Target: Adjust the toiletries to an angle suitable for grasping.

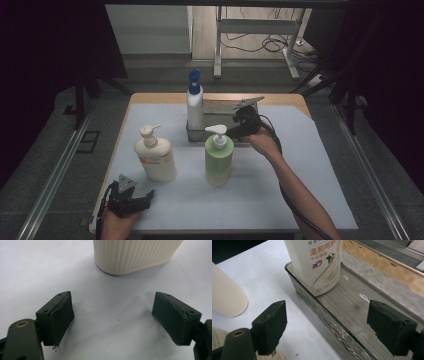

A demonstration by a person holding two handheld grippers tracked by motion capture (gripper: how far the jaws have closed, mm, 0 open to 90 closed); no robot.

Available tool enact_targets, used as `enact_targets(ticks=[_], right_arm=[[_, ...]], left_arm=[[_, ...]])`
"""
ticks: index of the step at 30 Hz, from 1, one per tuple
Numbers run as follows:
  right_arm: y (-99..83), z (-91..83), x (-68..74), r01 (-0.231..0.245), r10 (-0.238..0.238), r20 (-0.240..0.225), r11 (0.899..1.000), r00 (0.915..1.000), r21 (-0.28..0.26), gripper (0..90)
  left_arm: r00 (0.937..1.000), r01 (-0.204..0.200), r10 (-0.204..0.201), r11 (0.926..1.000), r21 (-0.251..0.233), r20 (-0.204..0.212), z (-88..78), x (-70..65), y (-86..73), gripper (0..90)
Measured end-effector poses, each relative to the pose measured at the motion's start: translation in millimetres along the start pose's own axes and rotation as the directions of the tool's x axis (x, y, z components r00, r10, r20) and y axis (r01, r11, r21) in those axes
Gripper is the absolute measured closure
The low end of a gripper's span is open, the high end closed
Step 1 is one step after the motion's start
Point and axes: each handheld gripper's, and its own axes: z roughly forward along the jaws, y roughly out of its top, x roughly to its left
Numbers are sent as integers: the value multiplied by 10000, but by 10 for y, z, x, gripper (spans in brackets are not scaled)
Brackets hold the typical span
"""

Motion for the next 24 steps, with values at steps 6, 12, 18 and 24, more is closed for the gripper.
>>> enact_targets(ticks=[6,12,18,24], right_arm=[[-85,-87,-5,573,-571,-70,9975,9983,403,106],[-172,-152,-28,563,-553,-237,9976,9982,410,70],[-283,-218,-40,193,-180,-481,9995,9987,268,69],[-390,-289,-51,127,-97,-856,9993,9963,344,81]], left_arm=[[10000,-3,3,10000,-3,-4,0,-1,-1,170],[10000,-22,22,10000,-3,-11,0,0,-1,170],[10000,-6,6,10000,-15,-5,1,-1,-1,170],[10000,-29,29,10000,-16,-15,0,0,-2,170]])
